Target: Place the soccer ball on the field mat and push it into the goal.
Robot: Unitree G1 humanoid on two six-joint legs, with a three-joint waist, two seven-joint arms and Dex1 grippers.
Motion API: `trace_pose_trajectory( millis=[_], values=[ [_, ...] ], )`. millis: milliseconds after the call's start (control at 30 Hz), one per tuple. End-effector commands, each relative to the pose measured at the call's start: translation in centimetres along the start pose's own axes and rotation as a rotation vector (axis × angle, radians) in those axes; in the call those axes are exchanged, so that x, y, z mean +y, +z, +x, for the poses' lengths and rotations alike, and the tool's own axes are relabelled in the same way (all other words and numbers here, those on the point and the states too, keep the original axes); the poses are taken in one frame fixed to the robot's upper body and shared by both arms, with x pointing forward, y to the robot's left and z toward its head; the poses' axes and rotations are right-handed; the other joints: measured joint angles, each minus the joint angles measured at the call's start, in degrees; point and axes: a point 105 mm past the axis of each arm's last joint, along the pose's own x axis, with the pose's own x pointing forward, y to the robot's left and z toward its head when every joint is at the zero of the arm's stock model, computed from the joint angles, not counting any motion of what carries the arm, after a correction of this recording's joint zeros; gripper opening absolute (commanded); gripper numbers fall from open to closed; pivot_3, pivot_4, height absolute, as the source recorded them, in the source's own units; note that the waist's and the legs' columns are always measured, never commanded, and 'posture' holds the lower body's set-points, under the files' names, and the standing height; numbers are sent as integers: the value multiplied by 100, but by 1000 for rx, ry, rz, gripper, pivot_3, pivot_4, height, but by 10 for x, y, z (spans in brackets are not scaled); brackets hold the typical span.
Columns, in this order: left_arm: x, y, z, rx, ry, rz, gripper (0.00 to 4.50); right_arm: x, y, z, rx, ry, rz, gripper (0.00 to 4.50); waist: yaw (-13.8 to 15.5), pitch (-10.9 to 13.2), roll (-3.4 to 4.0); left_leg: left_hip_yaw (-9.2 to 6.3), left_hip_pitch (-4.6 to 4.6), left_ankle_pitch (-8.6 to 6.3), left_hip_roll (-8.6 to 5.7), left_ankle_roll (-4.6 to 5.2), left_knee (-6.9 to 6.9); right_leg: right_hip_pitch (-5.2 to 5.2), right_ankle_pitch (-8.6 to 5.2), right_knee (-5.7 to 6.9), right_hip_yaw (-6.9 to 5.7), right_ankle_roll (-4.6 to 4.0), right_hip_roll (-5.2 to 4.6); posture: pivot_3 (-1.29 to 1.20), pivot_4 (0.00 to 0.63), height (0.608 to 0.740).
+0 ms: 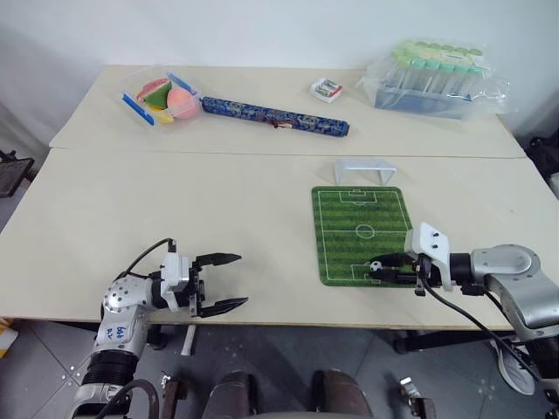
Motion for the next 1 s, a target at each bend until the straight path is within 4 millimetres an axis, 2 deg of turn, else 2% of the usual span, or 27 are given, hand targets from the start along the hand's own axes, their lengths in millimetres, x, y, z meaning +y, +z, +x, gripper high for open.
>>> trace_pose_trajectory(
  millis=[33, 267, 333, 433, 833, 1000],
  values=[
    [0, 7, 0, -12, -1, 33, 4500, -2, 5, 4, -19, 8, -29, 841, -2, 0, 0, 0, 0, 0, 0, 0, 1, 0, 0, 0, 0, 0, 0, 0, 150, 740],
    [2, 9, -1, -11, 0, 37, 4500, -1, -2, 8, -2, 25, -32, 841, 0, 0, 0, 0, 0, 0, 0, 0, 2, 1, 0, 0, -1, 0, 0, 0, 150, 740],
    [3, 10, -1, -11, 0, 38, 4500, 0, -3, 8, -1, 30, -30, 1585, 0, 0, 0, -1, 0, 0, 1, 0, 2, 2, 0, 1, -2, 0, 0, 0, 150, 740],
    [4, 10, -1, -11, 0, 38, 4500, 0, -2, 8, -8, 23, -30, 2454, 0, 0, 0, -1, 0, 0, 1, 0, 3, 2, 0, 1, -2, 0, 0, 0, 150, 740],
    [7, 10, 4, -21, -7, 35, 4500, 0, 6, 5, -19, 17, -60, 2454, -4, 0, 0, -1, 1, 0, 1, 0, 3, 2, 0, 1, -2, 0, 0, 0, 150, 740],
    [7, 11, 4, -26, -14, 35, 4500, -3, 19, -2, -23, 7, -109, 2454, -2, 0, 0, 0, 0, 0, 1, -1, 3, 1, 0, 1, -1, 0, 0, 0, 150, 740]
  ],
)
